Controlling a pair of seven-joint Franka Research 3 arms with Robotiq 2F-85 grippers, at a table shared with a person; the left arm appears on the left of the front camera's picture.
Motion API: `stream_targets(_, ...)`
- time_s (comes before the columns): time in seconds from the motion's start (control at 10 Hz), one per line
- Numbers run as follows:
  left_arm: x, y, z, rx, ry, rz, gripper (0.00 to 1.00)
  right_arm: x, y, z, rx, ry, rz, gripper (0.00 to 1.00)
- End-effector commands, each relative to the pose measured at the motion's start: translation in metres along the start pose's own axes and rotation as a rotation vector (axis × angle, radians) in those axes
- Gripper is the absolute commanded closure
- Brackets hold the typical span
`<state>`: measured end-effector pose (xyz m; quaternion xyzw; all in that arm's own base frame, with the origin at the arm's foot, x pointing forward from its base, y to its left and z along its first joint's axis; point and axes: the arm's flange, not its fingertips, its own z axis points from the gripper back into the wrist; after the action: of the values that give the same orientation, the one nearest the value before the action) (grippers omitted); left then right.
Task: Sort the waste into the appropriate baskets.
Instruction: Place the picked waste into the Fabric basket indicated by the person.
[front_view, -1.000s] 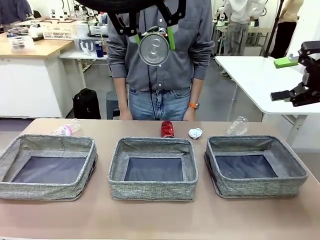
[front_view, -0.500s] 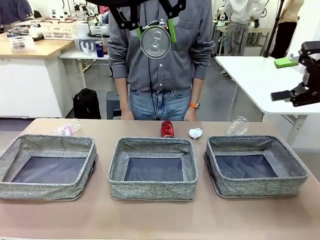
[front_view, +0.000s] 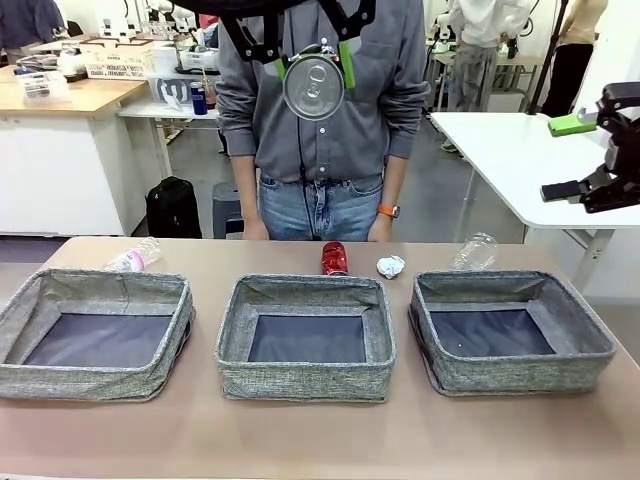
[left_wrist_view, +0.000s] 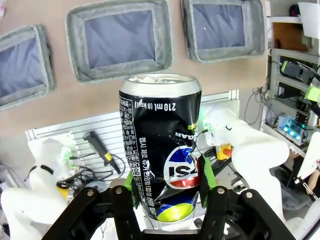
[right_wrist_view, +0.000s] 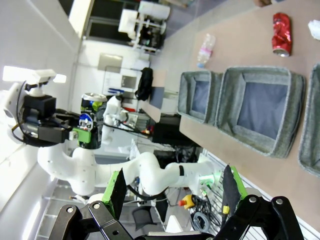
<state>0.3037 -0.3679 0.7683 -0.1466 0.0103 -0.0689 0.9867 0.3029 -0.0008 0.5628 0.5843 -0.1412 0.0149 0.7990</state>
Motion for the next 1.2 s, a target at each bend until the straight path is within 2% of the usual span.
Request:
stream_targets(0.0, -0.0017, 0.0023, 0.0031, 0.002, -0.011, 0.008, 0.48, 0.0023, 0.0008, -0.0016, 0.021, -0.008, 0.022, 0.00)
stream_targets(1.1, -0.0017, 0.0023, 0.0031, 0.002, -0.011, 0.008, 0.48, 0.0023, 0.0008, -0.0016, 0.021, -0.008, 0.022, 0.00)
